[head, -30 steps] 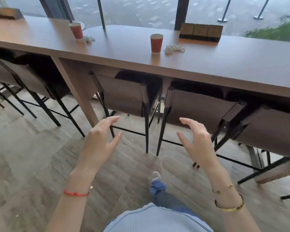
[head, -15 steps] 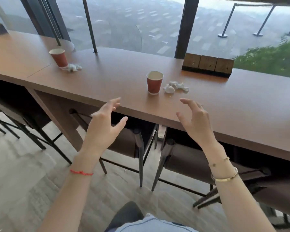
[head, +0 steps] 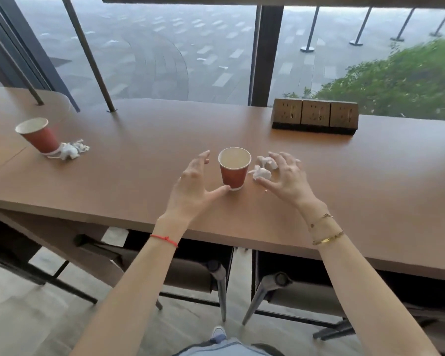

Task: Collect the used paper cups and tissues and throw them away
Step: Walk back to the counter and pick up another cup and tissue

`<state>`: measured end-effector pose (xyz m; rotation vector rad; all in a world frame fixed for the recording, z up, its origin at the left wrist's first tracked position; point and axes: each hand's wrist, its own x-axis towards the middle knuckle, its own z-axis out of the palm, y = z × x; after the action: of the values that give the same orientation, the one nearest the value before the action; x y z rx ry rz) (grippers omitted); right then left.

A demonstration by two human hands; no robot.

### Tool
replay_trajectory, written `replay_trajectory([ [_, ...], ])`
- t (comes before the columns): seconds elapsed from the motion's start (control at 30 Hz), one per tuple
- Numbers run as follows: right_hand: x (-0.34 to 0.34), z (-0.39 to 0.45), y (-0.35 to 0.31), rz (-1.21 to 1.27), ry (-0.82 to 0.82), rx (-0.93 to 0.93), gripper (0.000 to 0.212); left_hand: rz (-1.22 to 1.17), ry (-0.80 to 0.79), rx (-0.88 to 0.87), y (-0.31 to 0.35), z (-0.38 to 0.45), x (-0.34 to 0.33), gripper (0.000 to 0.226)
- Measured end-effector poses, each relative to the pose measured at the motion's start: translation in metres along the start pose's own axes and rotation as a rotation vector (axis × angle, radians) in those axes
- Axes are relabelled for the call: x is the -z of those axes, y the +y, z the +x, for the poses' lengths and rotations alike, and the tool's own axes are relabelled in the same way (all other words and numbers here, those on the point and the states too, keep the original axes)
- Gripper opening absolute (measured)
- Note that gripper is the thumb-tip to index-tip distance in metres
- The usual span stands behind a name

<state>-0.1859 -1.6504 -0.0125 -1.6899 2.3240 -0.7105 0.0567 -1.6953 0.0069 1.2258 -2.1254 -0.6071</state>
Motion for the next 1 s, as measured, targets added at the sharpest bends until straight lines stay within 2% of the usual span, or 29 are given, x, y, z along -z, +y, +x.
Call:
replay_trajectory([
  [0.1, -0.011, 0.015, -0.001, -0.014, -0.027, -0.047, 0.077, -0.011, -0.064, 0.004, -0.005, 0.015, -0.009, 0.097],
  [0.23, -0.017, 0.017, 0.000, -0.074, -0.018, -0.006, 0.071, -0.051, -0.106, 0.007, -0.007, 0.025, -0.016, 0.096],
  [0.43, -0.021, 0.002, 0.010, -0.084, -0.001, 0.081, 0.062, -0.096, -0.077, -0.008, -0.006, 0.029, -0.024, 0.071],
  [0.57, -0.020, -0.004, 0.015, -0.033, 0.050, 0.119, 0.038, -0.104, -0.050, 0.000, -0.005, 0.031, -0.027, 0.058],
  [0.73, -0.016, -0.006, 0.018, 0.092, 0.101, 0.164, 0.009, -0.140, -0.011, 0.006, -0.004, 0.026, -0.028, 0.060],
  [0.87, -0.012, -0.007, 0.018, 0.174, 0.112, 0.122, 0.006, -0.151, 0.025, 0.015, -0.002, 0.019, -0.027, 0.060],
  [1.0, -0.003, -0.009, 0.014, 0.312, 0.155, 0.025, 0.012, -0.172, 0.044, 0.025, 0.000, 0.009, -0.025, 0.061],
])
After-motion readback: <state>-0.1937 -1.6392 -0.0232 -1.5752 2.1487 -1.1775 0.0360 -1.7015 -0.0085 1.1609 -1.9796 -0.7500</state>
